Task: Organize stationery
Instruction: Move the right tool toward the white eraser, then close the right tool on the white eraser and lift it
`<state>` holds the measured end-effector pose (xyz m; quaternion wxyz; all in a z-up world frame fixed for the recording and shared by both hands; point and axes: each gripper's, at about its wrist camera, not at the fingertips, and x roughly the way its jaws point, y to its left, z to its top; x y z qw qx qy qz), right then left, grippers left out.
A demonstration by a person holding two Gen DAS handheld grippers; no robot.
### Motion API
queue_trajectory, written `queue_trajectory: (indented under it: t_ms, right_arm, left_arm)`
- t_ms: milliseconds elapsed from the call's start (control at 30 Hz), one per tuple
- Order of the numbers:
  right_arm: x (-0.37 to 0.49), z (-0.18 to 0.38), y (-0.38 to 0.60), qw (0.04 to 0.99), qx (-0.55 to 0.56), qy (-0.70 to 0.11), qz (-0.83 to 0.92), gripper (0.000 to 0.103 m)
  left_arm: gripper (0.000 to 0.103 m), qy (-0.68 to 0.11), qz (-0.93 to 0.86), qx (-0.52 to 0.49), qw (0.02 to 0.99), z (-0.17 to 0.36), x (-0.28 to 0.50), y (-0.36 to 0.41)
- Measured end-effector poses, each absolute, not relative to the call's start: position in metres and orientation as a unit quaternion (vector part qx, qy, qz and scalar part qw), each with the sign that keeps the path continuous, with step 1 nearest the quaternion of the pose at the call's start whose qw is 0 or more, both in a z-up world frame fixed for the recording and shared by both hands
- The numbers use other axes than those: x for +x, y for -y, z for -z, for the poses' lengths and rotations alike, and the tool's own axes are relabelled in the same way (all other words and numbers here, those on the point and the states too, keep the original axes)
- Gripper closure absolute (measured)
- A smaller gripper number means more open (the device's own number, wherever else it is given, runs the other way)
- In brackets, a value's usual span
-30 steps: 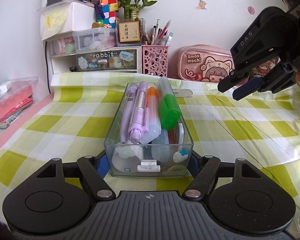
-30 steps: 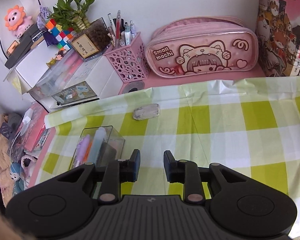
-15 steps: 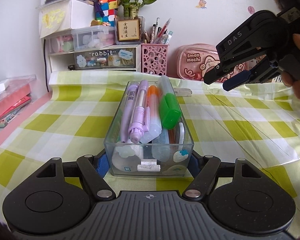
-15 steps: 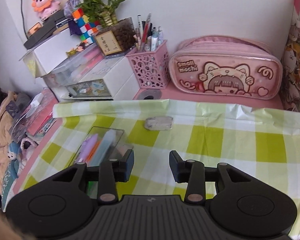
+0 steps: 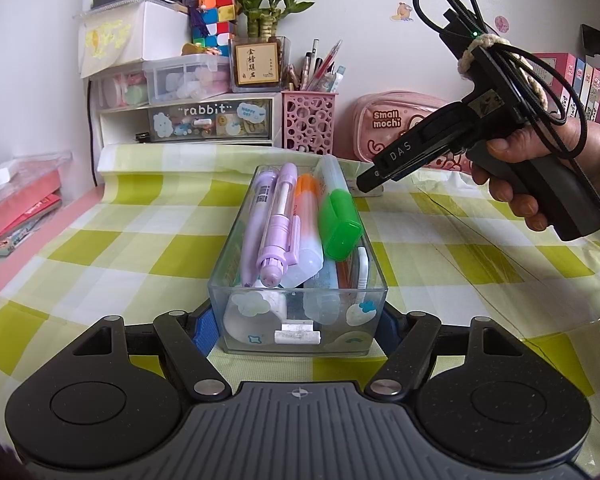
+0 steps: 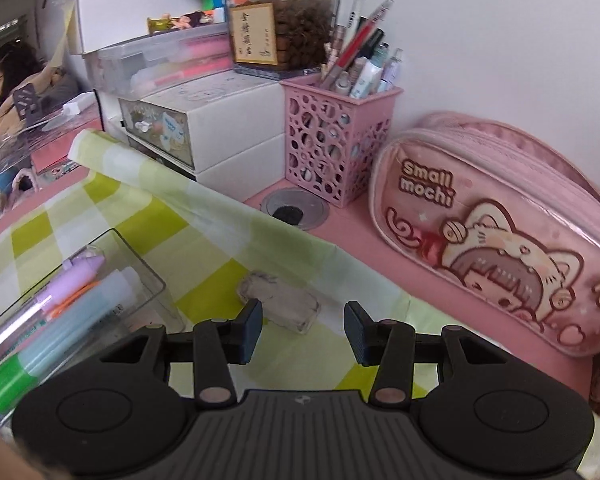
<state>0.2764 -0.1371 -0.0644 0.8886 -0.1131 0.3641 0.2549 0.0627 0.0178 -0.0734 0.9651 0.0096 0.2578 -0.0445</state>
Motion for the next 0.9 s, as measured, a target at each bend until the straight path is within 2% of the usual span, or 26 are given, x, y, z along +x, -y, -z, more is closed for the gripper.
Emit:
queue_trajectory:
  t_ms: [167, 233, 300, 567, 633, 700, 900]
  right_arm:
    - [0.282, 0.074, 0.129, 0.878, -0.122, -0.365, -0.284, 0.065]
    - [0.279, 0.074, 0.132, 0.881, -0.104, -0.366, -0.282, 0.078]
    - [0.273, 0.073, 0.133, 0.882, -0.099, -0.364, -0.284, 0.084]
    - [0.251, 0.062, 0.135, 0.896, -0.084, -0.339, -0.273, 0.085]
    - [0.25, 0.056, 0.138, 0.903, -0.068, -0.334, -0.263, 0.096]
    - [0.248, 0.051, 0.14, 0.909, -0.056, -0.329, -0.251, 0.103]
    - [0.247, 0.055, 0.137, 0.895, -0.073, -0.347, -0.271, 0.103]
  left_arm:
    - [0.031, -0.257, 0.046, 0.007, 0.965, 0.073, 0.062, -0.019]
    - [0.031, -0.257, 0.046, 0.007, 0.965, 0.073, 0.062, -0.019]
    - [0.031, -0.257, 0.046, 0.006, 0.965, 0.073, 0.062, -0.019]
    - [0.031, -0.256, 0.047, 0.006, 0.965, 0.073, 0.062, -0.019]
    - [0.031, -0.256, 0.047, 0.007, 0.965, 0.073, 0.062, -0.018]
    - [0.031, -0.256, 0.046, 0.008, 0.966, 0.073, 0.063, -0.018]
    - [0.031, -0.256, 0.048, 0.009, 0.966, 0.074, 0.062, -0.017]
